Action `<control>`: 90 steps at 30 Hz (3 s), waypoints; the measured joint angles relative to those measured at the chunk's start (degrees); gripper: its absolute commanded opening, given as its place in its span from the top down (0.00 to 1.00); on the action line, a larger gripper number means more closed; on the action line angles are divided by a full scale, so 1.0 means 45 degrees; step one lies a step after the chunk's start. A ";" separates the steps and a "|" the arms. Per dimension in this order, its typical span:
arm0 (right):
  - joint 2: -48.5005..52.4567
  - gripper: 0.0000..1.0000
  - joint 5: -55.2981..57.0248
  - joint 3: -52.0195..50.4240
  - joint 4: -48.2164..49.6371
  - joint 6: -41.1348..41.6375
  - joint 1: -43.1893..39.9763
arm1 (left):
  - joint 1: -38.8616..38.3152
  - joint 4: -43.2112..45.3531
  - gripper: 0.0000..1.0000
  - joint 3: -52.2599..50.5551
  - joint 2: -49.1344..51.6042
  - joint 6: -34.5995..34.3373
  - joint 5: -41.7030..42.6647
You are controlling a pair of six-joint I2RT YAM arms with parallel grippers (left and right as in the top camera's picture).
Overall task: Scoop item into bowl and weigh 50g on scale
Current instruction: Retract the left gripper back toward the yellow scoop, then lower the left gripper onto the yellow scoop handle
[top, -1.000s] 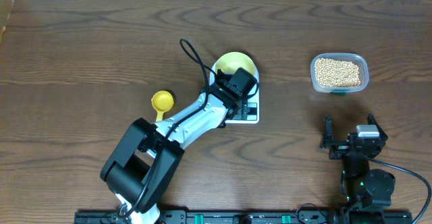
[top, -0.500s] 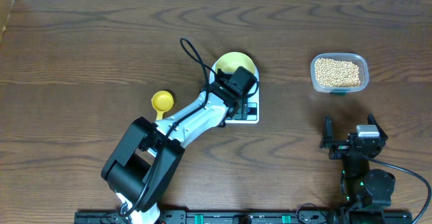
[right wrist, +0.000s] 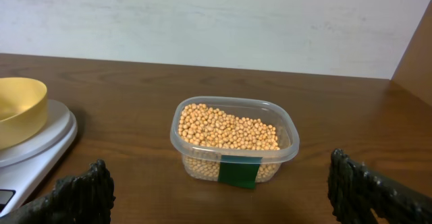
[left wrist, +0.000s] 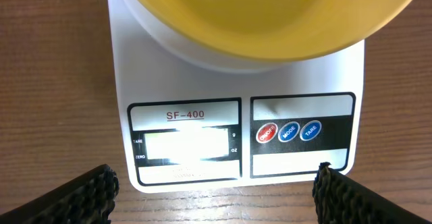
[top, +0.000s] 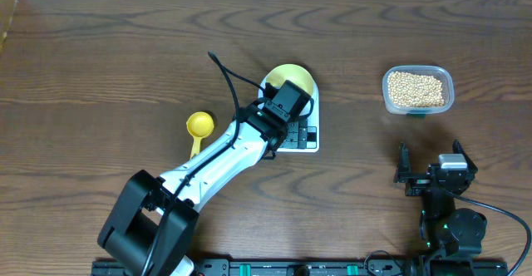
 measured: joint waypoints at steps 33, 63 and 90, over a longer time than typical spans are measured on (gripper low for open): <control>-0.0005 0.01 0.0000 0.0000 0.0000 0.0005 0.0000 | 0.9248 -0.4007 0.05 0.0005 -0.5183 0.0408 0.1044; -0.0005 0.01 0.0000 0.0000 0.0000 0.0000 0.0000 | 0.9675 -0.4371 0.05 0.0005 -0.4537 0.1030 0.0505; -0.0005 0.01 0.0000 0.0000 0.0000 0.0000 0.0000 | 0.9680 -0.3002 0.05 -0.0019 -0.3196 0.0627 -0.0879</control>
